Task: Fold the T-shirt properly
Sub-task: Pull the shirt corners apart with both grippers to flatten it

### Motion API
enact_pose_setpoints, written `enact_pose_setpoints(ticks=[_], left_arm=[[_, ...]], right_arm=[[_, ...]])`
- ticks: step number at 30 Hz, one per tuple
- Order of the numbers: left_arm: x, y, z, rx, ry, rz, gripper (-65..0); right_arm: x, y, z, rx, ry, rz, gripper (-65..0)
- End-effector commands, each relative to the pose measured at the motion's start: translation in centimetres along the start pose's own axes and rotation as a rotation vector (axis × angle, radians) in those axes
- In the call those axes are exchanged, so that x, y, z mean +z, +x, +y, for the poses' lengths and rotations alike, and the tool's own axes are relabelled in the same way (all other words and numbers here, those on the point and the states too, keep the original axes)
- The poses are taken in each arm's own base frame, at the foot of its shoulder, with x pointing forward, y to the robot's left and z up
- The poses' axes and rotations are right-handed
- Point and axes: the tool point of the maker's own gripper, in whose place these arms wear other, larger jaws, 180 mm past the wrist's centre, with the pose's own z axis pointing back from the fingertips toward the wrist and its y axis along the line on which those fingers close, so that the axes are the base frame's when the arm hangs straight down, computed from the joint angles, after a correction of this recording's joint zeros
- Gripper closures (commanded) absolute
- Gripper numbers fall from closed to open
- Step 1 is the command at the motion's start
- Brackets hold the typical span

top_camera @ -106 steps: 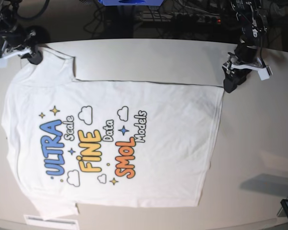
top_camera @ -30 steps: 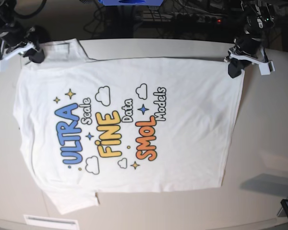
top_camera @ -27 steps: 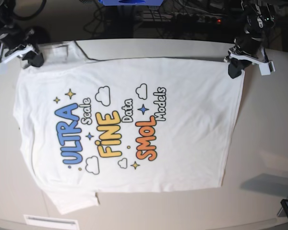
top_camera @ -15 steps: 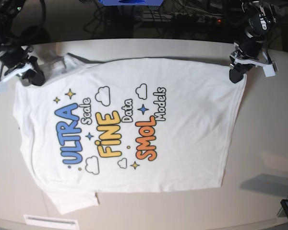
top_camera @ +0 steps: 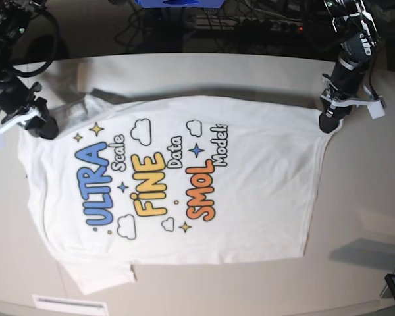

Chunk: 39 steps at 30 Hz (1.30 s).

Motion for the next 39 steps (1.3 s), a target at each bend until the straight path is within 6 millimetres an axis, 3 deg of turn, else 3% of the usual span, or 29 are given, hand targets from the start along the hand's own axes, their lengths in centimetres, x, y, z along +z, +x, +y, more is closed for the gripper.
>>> enact_pose_setpoints(ticks=[1,7,14,26,31,39], left_arm=[[-0.1,1.3,-1.2,-0.009,-0.040,-0.038,0.0],[-0.8,2.4,-2.1,0.012,-0.058,-0.067,0.0],[-2.1,2.3,-0.7,0.061,-0.031,-0.065,0.0],[-4.3,3.0,-0.5,0.120,-0.041,-0.081,0.0],[-5.2,2.6,0.3,0.159,-0.025,-0.074,0.0],[-6.6,3.6,-0.4,0.184,-0.048,-0.092,0.0]], right_arm=[[0.3,1.4,0.5,0.029,0.014,-0.036,-0.3],[-0.3,3.0,0.3,0.029,0.022,-0.054,-0.3],[-1.2,4.4,-0.3,0.007,0.032,-0.063,-0.3],[-3.0,6.8,-1.8,-0.053,0.040,-0.065,-0.3],[-4.2,6.4,-2.9,-0.097,0.037,-0.036,-0.3],[-7.0,6.1,-2.3,-0.068,0.051,0.000,-0.3]])
